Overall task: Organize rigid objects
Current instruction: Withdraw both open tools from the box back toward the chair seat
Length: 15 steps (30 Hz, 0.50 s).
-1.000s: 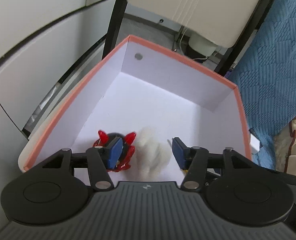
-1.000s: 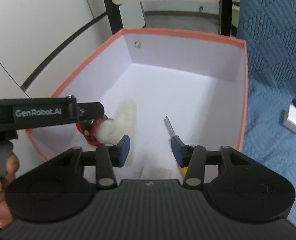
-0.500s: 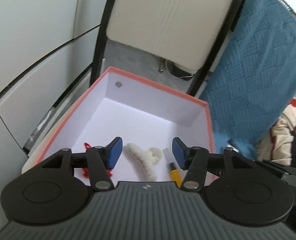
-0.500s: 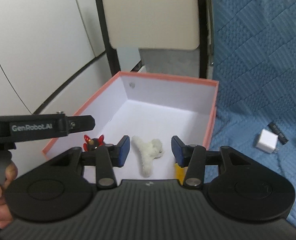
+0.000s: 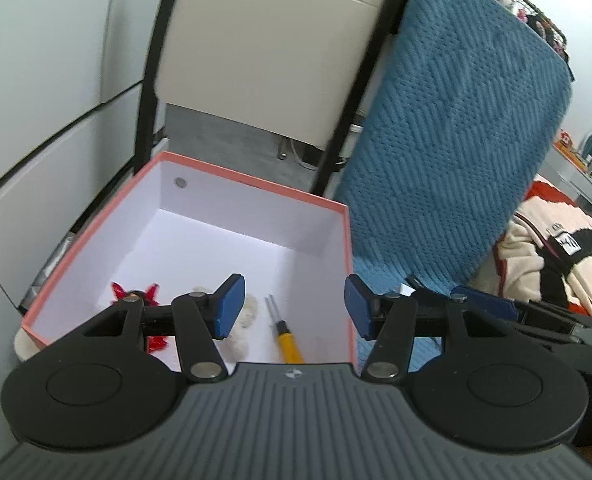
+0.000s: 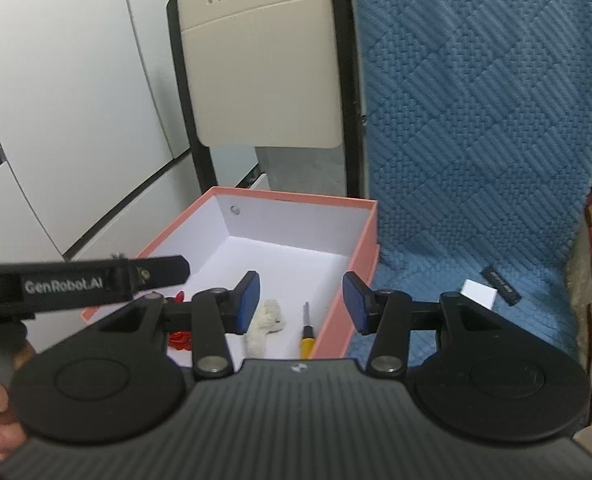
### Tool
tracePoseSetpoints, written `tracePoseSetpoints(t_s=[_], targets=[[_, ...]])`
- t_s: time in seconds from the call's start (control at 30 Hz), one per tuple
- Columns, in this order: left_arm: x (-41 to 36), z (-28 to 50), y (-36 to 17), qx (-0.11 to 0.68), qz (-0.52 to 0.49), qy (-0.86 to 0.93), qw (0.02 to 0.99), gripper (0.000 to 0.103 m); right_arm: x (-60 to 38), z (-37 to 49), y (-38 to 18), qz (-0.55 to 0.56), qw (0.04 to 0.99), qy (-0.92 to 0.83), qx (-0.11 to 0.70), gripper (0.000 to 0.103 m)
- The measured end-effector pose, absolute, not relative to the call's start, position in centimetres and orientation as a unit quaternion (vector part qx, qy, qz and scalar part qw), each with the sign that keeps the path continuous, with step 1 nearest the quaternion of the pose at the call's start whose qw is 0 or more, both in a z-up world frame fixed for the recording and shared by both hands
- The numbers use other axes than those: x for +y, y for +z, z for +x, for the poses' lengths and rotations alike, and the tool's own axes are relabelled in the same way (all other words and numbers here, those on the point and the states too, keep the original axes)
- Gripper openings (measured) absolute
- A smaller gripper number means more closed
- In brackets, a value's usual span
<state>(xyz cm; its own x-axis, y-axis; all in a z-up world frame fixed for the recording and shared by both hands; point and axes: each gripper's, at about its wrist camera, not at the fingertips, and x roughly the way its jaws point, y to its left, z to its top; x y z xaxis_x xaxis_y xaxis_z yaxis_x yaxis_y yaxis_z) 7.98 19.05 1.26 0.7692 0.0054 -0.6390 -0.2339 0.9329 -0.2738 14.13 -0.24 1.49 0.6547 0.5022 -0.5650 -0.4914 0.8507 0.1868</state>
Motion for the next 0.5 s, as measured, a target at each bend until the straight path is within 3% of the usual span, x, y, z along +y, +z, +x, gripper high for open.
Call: tracePoseSetpoints(t_s=[0.5], targets=[[12.9,8.1,-0.1,0.339,-0.155,0.020,0.928,0.061,-5.7,12.0,0.6,-0.001,0.924,0.235,0.301,0.049]])
